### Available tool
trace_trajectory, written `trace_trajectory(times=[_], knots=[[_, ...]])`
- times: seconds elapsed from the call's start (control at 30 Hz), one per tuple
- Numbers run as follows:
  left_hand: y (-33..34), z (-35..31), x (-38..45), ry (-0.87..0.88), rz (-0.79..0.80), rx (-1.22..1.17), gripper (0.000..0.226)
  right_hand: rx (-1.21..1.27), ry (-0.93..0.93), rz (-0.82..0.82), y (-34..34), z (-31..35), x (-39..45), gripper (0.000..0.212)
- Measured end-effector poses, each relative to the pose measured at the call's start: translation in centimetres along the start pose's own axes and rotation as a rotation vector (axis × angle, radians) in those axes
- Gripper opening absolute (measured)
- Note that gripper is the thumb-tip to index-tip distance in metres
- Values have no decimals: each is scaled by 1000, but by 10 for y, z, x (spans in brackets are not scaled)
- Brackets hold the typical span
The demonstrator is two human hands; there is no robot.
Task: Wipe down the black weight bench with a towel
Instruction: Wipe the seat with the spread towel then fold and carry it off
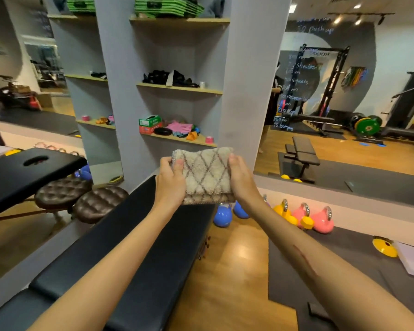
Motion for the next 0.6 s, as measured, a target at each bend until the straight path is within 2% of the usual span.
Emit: trace_trajectory(times=[0.1, 0.27, 0.6], knots=[[32, 0, 48, -6, -44, -4, 24, 16, 20, 45, -5, -29, 51, 42], [88, 11, 135, -3, -53, -36, 16, 3, 33, 98, 0, -82, 139, 53], [181, 30, 335, 12, 32, -115, 28, 19, 8, -84, 9, -156, 339, 43]])
Point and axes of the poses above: each hand's wrist, its own x-axis towards the middle knuckle, its own y-axis out of the palm, z = x × y, the point moved 7 cm from there along x, towards the middle knuckle, and after that the axes turned 6 degrees about -y, right-handed, at the moved point
